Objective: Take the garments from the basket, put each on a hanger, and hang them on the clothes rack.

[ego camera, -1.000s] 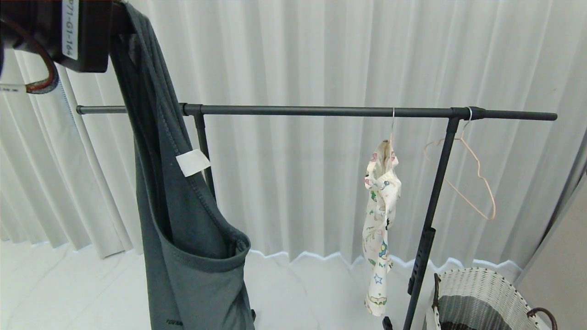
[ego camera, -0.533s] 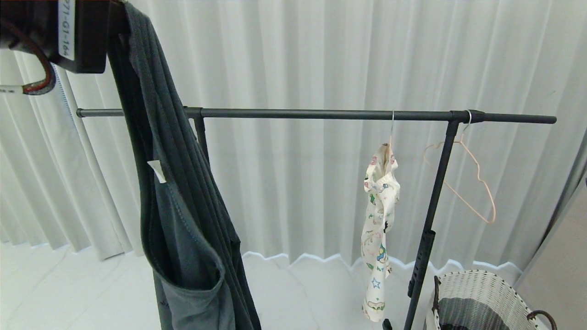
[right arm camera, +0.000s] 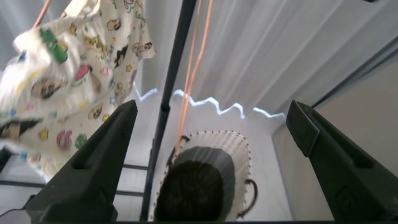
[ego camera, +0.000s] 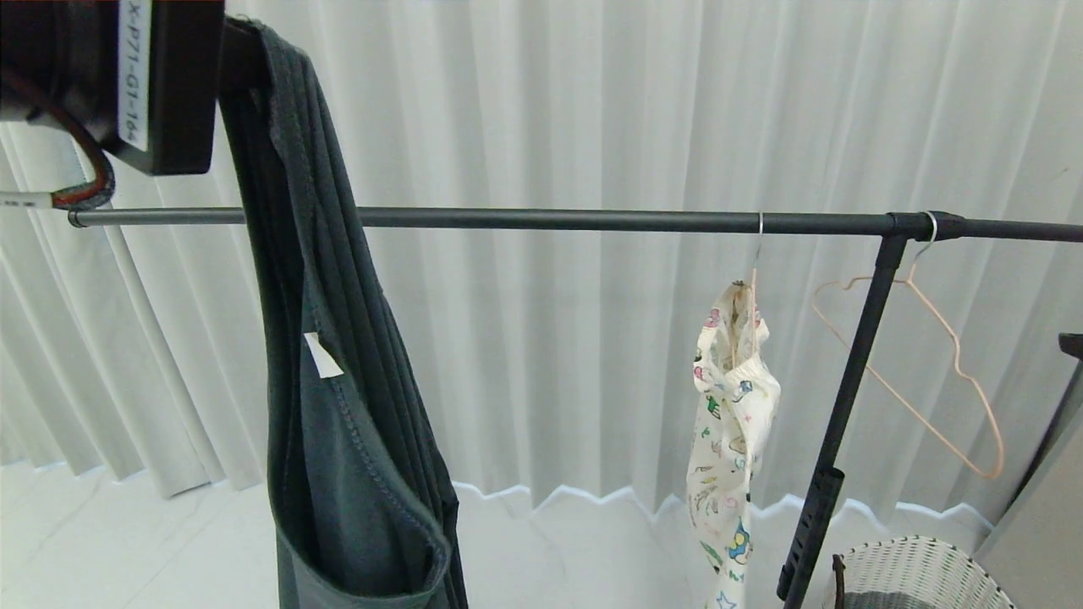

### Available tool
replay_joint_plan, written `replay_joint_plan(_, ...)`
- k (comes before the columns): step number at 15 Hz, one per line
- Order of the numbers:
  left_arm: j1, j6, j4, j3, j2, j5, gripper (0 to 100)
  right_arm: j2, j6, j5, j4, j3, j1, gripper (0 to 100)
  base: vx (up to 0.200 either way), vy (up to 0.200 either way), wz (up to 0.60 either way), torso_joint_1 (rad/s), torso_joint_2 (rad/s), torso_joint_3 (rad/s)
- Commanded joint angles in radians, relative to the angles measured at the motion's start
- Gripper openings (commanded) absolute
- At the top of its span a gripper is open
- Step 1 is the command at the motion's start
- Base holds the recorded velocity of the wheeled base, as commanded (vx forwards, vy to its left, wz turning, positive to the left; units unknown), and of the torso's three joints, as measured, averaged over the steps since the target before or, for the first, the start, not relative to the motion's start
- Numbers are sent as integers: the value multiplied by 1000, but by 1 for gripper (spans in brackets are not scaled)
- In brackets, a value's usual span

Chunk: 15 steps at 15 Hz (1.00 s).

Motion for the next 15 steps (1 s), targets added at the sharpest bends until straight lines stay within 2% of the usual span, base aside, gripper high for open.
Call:
replay_joint_plan(1,-21,0,0,8,-6,0,0,54,4,-1,4,2,-3,100,200,0,0,2,2,2)
replay_joint_plan(8,-34,-2,0,9,-18,0,0,259,227,-7,14,0,-6,100,0,0,0,0,0,0)
replay_joint_plan(12,-31,-16,-1,101,-59,0,0,393,277,-23,-88,0,-22,100,0,0,0,0,0,0)
replay_joint_plan(15,-27,-69,-75,216,-81,0,0,454,271,-29,-106,0,-43,100,0,0,0,0,0,0)
